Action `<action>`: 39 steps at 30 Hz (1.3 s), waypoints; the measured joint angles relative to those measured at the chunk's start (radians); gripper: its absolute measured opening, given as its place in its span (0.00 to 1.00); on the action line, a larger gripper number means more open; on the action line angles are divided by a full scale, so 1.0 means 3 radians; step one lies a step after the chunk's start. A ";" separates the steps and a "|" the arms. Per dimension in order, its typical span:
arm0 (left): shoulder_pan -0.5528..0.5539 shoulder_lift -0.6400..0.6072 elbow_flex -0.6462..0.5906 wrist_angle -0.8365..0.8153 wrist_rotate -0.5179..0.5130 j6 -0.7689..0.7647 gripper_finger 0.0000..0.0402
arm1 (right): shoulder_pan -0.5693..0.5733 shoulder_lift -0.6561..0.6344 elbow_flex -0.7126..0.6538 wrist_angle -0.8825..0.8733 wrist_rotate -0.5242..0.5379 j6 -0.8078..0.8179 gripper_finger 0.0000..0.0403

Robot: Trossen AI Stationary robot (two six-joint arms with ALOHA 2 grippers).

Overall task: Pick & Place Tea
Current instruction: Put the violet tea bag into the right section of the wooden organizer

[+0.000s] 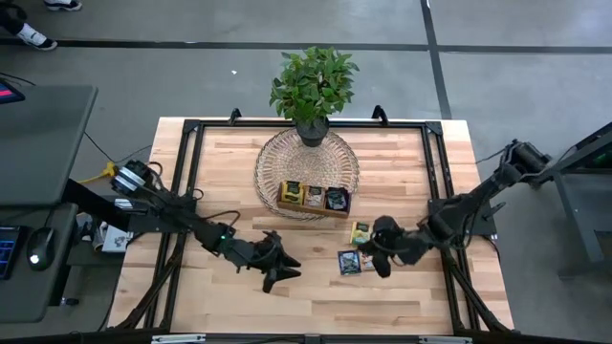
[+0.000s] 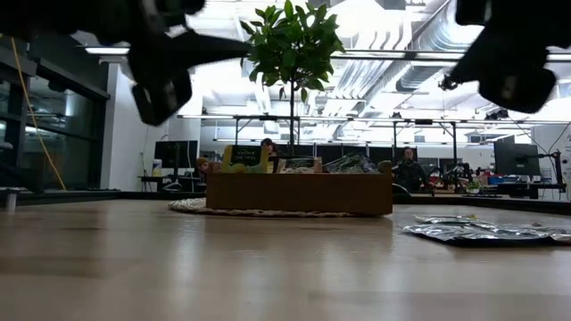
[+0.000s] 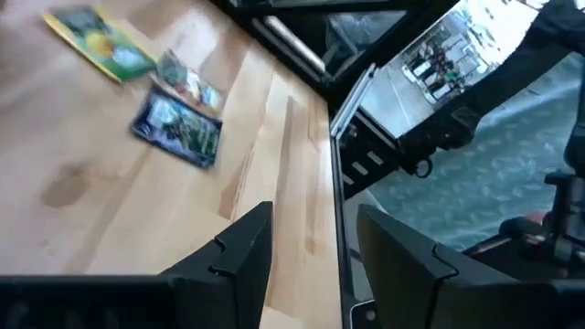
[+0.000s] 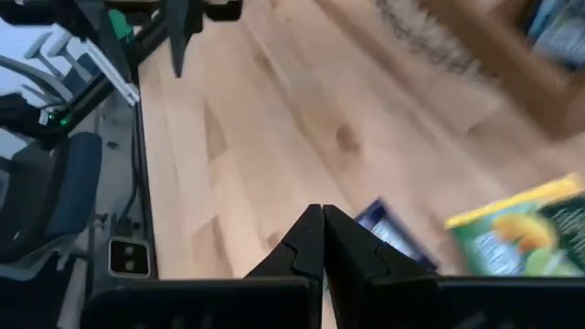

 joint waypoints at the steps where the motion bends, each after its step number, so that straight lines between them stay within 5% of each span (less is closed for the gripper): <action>1: 0.0037 0.0067 0.0052 0.0000 0.0059 -0.0029 0.39 | 0.0060 0.0073 0.0000 0.0056 0.0018 0.0067 0.00; 6: 0.0245 0.0351 0.0441 -0.0294 0.0348 0.0135 0.39 | 0.0287 0.0480 0.0000 0.0389 0.0113 0.0331 0.00; 15: 0.0624 0.0801 0.1651 -0.1924 0.0810 0.1258 0.37 | 0.0544 0.1143 0.0542 -0.0021 0.0172 0.0836 0.00; 23: 0.0840 0.1200 0.2412 -0.3005 0.0888 0.2065 0.10 | 0.0721 0.1675 0.1367 -0.1394 0.0058 0.1117 0.00; 26: 0.0937 0.1311 0.2505 -0.2960 0.1073 0.2081 0.02 | 0.0816 0.1818 0.1620 -0.1718 0.0126 0.0975 0.00; 39: 0.1171 0.1460 0.2506 -0.2595 0.1482 0.2017 0.00 | 0.0942 0.1942 0.1789 -0.1934 0.0249 0.0859 0.00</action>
